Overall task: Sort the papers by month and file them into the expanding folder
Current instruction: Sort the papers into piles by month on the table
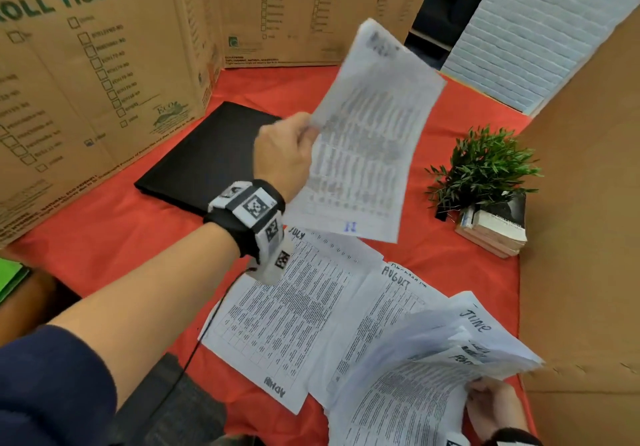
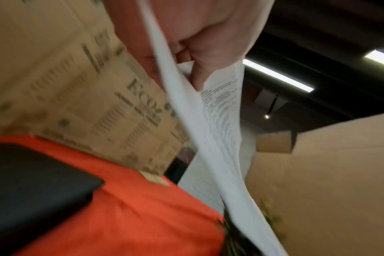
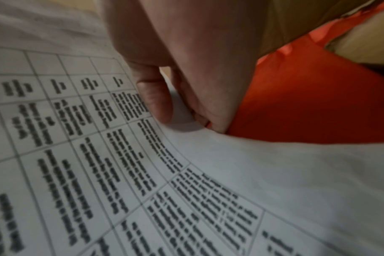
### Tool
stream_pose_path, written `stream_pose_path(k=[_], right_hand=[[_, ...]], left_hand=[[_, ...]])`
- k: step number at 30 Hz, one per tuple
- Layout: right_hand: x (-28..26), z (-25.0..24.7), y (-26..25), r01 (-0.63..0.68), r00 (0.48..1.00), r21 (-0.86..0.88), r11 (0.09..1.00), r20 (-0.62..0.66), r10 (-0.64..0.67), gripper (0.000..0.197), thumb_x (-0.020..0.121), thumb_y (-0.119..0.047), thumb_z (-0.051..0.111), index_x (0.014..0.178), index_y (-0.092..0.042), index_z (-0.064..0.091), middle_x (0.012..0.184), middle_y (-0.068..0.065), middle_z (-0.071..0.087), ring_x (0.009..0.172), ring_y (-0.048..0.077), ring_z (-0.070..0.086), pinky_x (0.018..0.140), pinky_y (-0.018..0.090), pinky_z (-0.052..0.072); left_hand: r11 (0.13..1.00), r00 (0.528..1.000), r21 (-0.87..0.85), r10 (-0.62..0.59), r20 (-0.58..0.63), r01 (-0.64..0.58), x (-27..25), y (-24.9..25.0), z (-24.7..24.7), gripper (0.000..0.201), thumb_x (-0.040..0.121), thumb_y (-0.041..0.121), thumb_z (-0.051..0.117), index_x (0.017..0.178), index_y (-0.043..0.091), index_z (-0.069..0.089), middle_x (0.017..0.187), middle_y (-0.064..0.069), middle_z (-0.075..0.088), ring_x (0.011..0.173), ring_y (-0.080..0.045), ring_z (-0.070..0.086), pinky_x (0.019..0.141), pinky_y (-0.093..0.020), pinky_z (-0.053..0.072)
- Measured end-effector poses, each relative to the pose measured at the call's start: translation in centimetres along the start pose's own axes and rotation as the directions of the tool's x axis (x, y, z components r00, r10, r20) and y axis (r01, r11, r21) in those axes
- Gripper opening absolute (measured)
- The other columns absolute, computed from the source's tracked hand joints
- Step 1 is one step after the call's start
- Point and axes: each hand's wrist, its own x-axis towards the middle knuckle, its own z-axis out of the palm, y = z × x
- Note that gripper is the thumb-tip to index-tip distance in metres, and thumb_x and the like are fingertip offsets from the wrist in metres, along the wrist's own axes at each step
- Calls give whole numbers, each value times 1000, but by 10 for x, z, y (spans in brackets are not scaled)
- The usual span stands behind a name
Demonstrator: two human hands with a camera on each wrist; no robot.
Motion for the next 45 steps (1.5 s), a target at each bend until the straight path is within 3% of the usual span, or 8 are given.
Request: stream_pose_path(k=[2,7,15,18,24,29,37,45], right_hand=[[-18,26,-15,-86,995,94,992,-43,91,28,64,12,38,81,-3,55,60,3,57,62,17,45,63,26,37],[-44,39,-29,-70,994,109,992,-81,79,46,64,13,28,56,-9,67,53,4,54,46,17,51,47,20,49],[-49,50,-37,-176,962,2,984,-211,172,27,56,10,29,70,-10,41,64,7,43,62,24,38,64,32,40],[-37,49,-31,-203,941,-55,978,-286,180,27,49,8,38,70,-9,40,71,10,42,67,28,43,69,38,45],[-23,55,-23,-207,937,-120,971,-308,162,32,52,16,36,75,-3,47,81,14,50,78,32,51,70,44,48],[-12,52,-19,-189,936,-131,973,-322,138,33,47,15,40,75,-1,50,85,15,52,83,33,52,75,45,48],[-5,41,-17,-199,926,-207,958,-360,114,25,69,16,54,91,6,60,95,21,64,93,34,60,97,50,47],[-11,42,-18,-108,951,-114,988,-302,69,19,78,15,45,72,-3,51,74,11,50,65,21,48,55,24,47]], left_hand=[[998,997,-64,-6,82,11,-27,5,25,19,94,28,56,86,17,69,59,-1,59,55,-24,53,56,-40,47],[994,927,-41,-77,368,99,-111,5,84,24,96,24,58,73,17,61,49,6,38,51,-20,42,50,-34,36],[938,448,291,-345,825,188,-178,-8,114,32,100,19,45,69,11,43,77,-15,57,71,-29,52,61,-30,37],[917,336,375,-398,854,135,-186,-9,111,41,93,20,52,56,11,38,61,-7,46,63,-26,47,55,-25,33],[953,655,286,-277,703,96,-181,1,105,30,89,14,62,117,15,53,117,-1,49,97,-20,55,84,-34,49],[953,458,71,-205,865,294,-172,4,108,27,95,18,57,121,13,64,112,0,66,93,-13,60,89,-27,48],[901,533,-9,-250,808,435,-181,-8,114,33,76,20,82,63,19,52,61,5,51,57,-9,46,59,-26,44],[851,532,116,-421,735,513,-177,-17,119,44,95,31,61,59,20,37,55,5,37,52,-13,32,53,-27,26]])
